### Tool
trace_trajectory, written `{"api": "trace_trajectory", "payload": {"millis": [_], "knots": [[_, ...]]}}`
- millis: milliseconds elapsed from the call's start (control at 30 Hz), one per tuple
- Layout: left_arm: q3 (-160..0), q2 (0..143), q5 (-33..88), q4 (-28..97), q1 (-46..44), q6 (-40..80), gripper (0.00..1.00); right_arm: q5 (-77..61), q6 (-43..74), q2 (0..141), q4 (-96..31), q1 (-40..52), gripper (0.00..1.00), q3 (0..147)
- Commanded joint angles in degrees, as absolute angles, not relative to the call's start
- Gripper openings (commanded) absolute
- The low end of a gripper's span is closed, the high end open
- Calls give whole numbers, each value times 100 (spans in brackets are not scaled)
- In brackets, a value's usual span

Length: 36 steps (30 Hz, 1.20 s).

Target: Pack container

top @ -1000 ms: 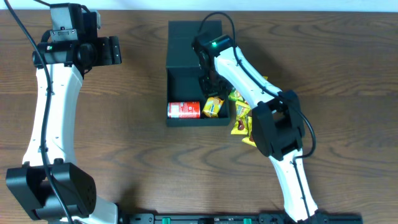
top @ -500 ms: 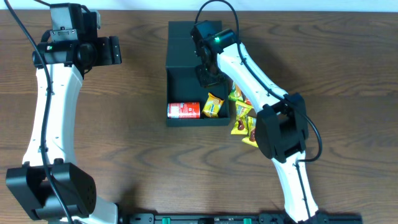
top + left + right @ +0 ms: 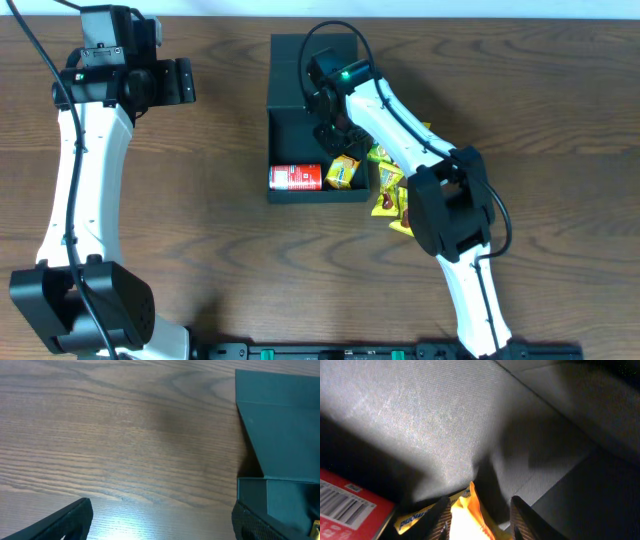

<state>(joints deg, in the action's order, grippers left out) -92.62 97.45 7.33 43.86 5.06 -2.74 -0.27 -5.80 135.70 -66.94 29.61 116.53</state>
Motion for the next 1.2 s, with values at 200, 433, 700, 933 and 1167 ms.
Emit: {"api": "trace_trajectory", "payload": {"millis": [200, 433, 700, 933, 1167], "knots": [[-9306, 9828, 753, 4383, 523, -215, 90, -73, -1149, 13417, -6429, 2965, 41, 11362], [-9306, 9828, 753, 4383, 523, -215, 90, -115, -1245, 13417, -6263, 2904, 2, 11006], [-9306, 9852, 753, 4346, 523, -213, 91, -152, -526, 13413, -6233, 2888, 1, 11301], [-9306, 9929, 755, 4348, 523, -213, 91, -329, 86, 13413, -6860, 2810, 1, 11817], [-9306, 9929, 753, 4340, 523, -213, 91, -325, 390, 13413, -7258, 2805, 1, 11815]]}}
